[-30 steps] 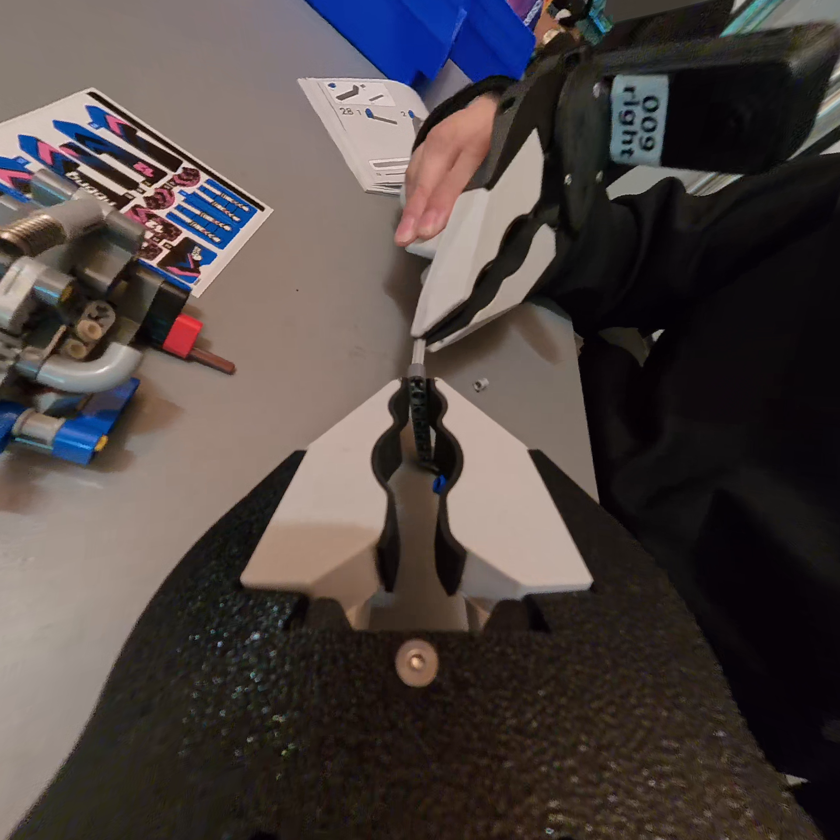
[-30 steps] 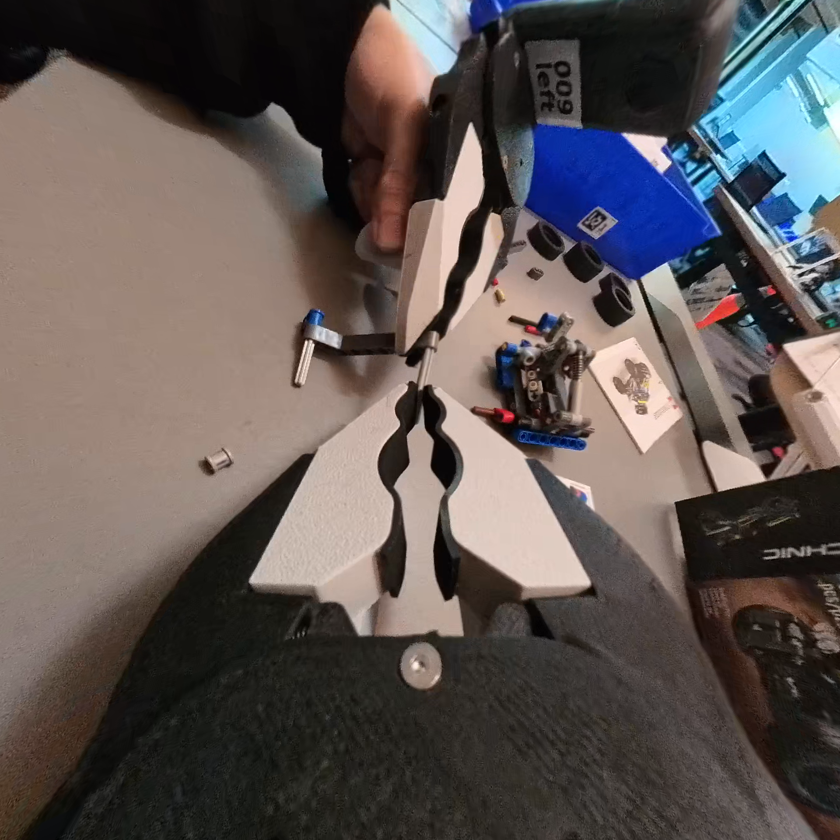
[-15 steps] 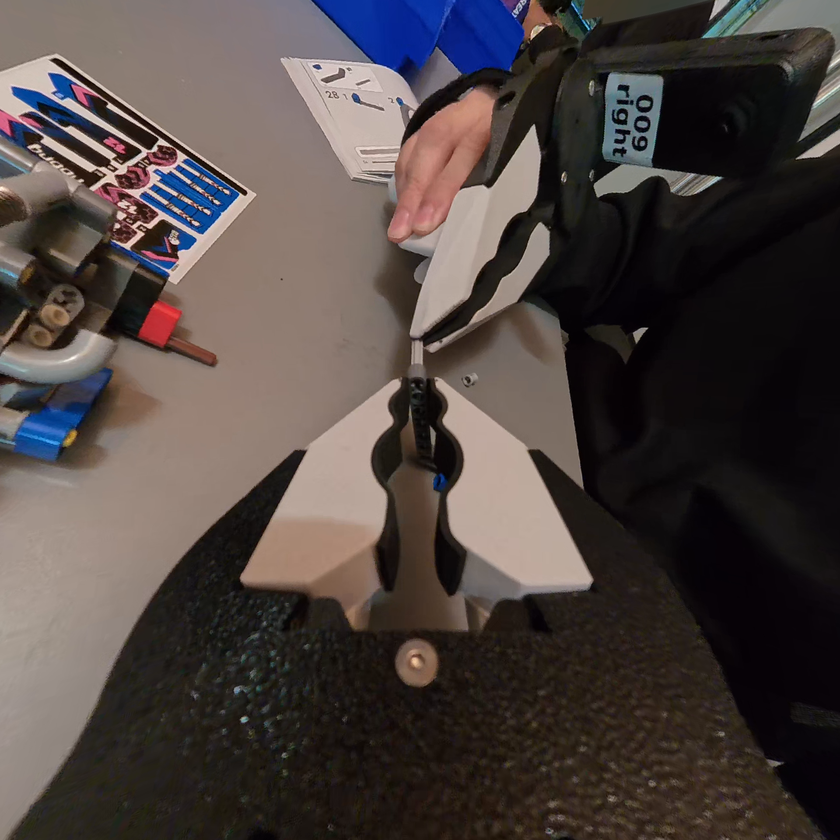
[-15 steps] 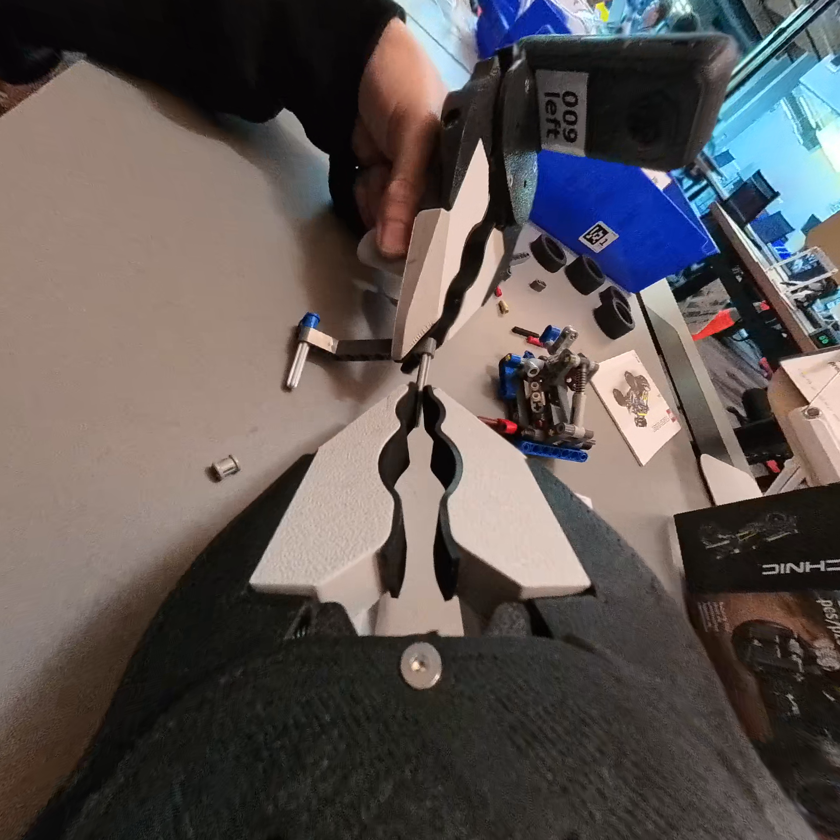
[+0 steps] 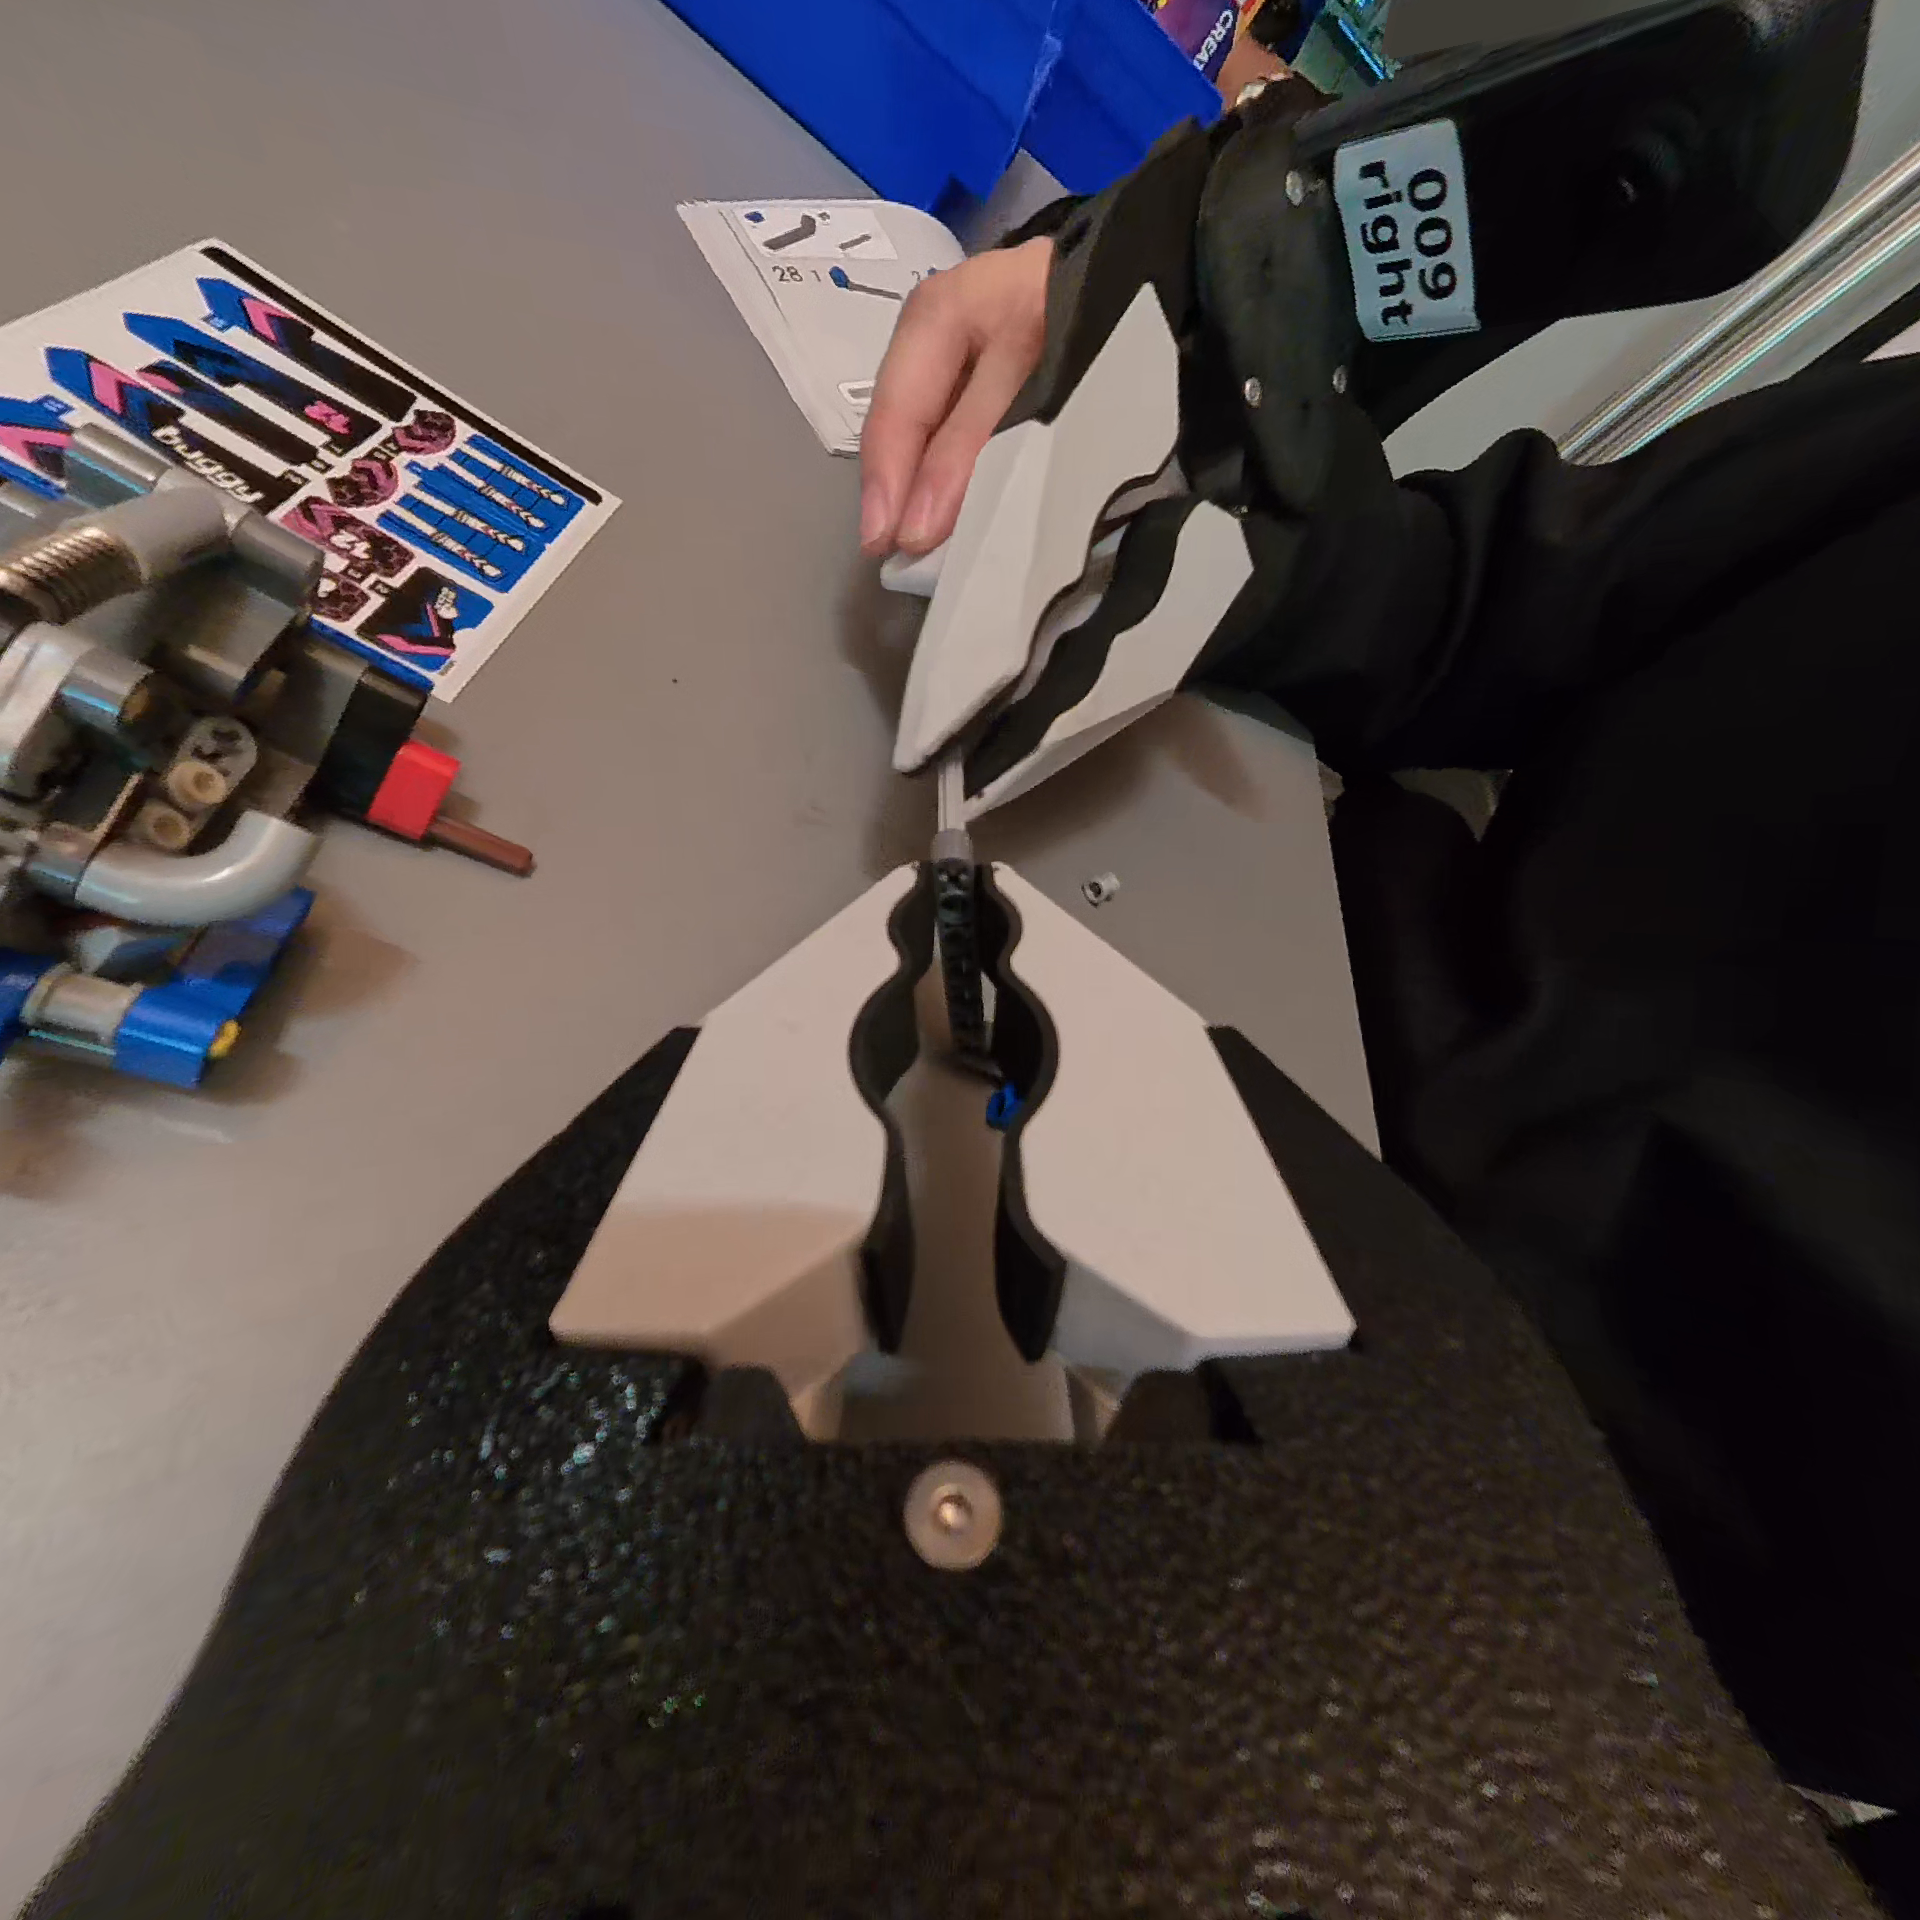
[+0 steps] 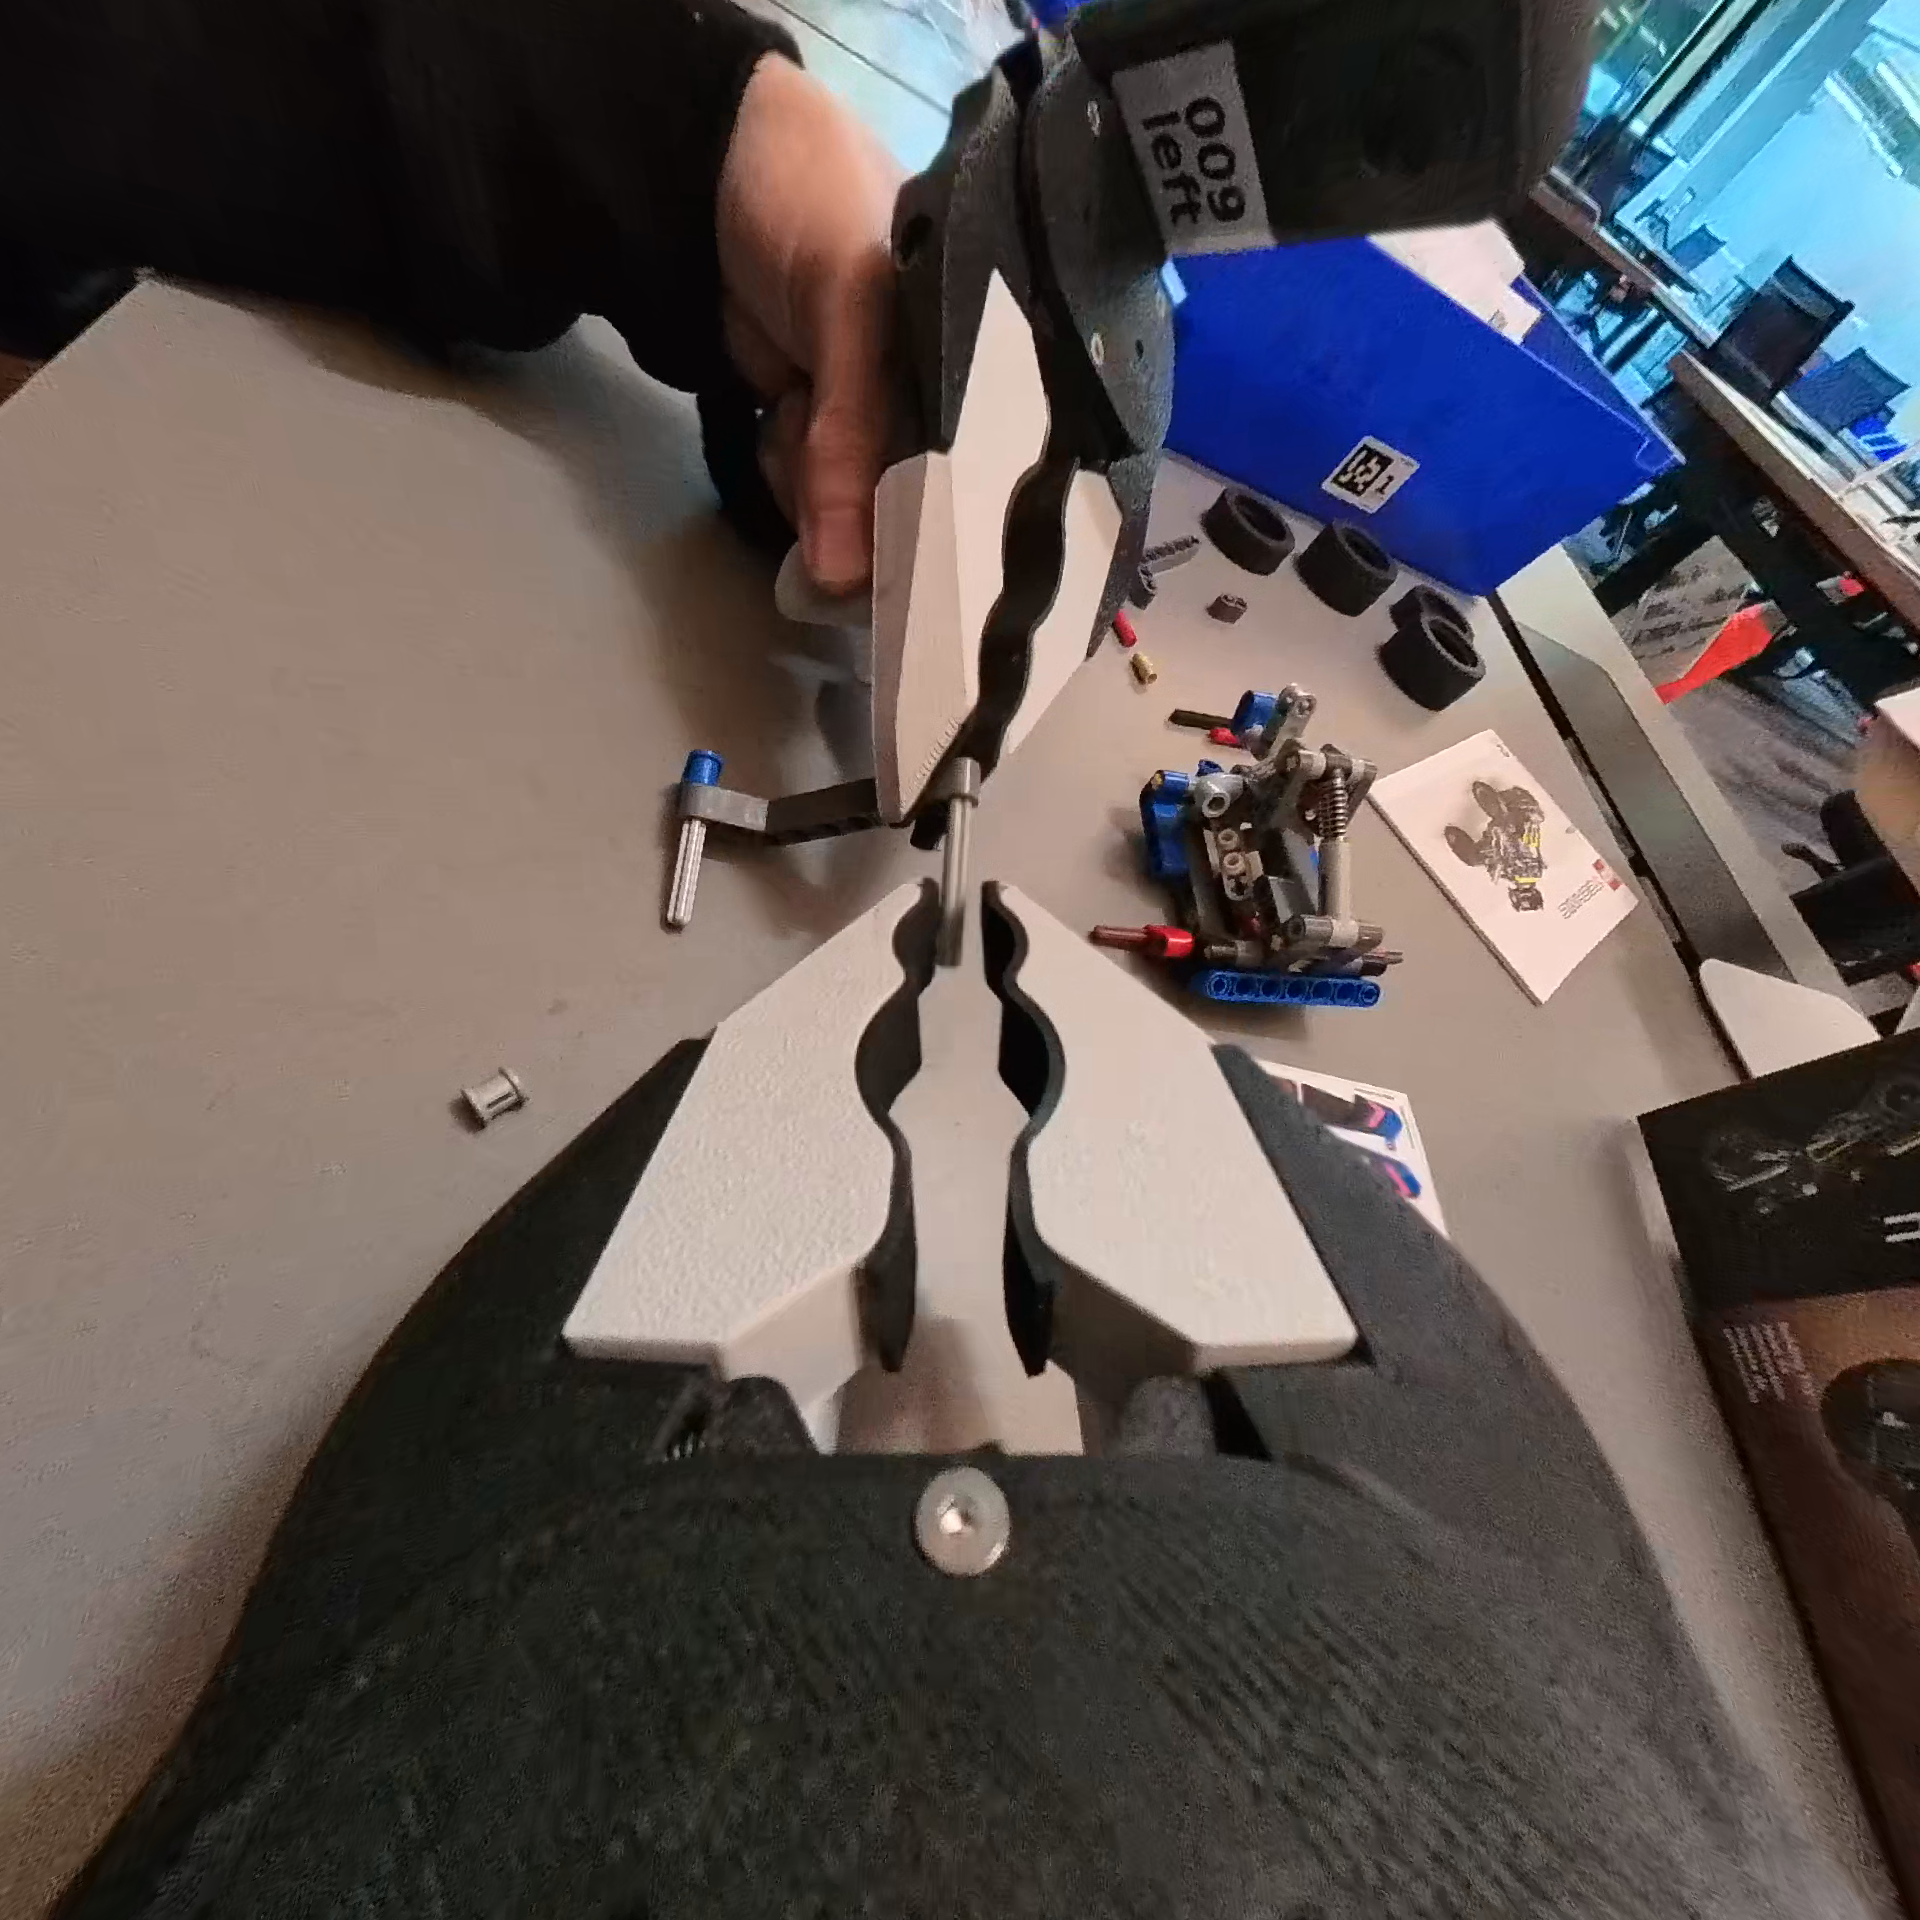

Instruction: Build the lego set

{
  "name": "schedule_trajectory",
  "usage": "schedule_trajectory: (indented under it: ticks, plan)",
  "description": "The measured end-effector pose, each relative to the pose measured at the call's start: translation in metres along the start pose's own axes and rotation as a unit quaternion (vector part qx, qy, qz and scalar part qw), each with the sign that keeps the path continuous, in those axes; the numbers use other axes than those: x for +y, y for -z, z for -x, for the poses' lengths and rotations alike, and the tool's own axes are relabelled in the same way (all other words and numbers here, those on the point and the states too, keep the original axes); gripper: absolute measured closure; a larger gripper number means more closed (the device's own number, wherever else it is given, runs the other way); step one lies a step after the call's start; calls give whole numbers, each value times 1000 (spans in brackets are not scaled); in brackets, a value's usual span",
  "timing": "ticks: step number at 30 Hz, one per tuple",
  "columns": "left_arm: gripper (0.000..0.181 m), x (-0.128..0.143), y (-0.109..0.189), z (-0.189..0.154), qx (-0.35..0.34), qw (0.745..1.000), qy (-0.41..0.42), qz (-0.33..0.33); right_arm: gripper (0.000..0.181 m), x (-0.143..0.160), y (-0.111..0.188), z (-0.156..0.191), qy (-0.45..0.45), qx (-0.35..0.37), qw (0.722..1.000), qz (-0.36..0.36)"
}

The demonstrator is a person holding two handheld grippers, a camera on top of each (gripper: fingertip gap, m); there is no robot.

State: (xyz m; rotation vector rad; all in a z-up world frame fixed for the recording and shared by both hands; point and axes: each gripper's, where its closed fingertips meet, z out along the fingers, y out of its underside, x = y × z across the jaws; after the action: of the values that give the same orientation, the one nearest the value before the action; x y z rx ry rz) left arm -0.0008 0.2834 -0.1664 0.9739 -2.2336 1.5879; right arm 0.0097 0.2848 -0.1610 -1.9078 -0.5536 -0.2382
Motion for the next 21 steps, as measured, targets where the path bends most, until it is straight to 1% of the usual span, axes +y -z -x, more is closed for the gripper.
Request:
schedule_trajectory:
  ticks: [2, 6, 14, 21]
  plan:
    - [177, 0, 0, 0, 0, 1000, -1, 0, 172, 3, -2, -1, -3, 4, 1000, 12]
    - [177, 0, 2, 0, 0, 1000, -8, -1, 179, 4, -5, 1, 0, 3, 1000, 19]
    - [177, 0, 3, 0, 3, 1000, -6, -1, 178, 3, -5, 0, 33, 21, 999, 32]
    - [177, 0, 3, 0, 2, 1000, -5, 0, 178, 4, -6, 0, 38, 27, 998, 40]
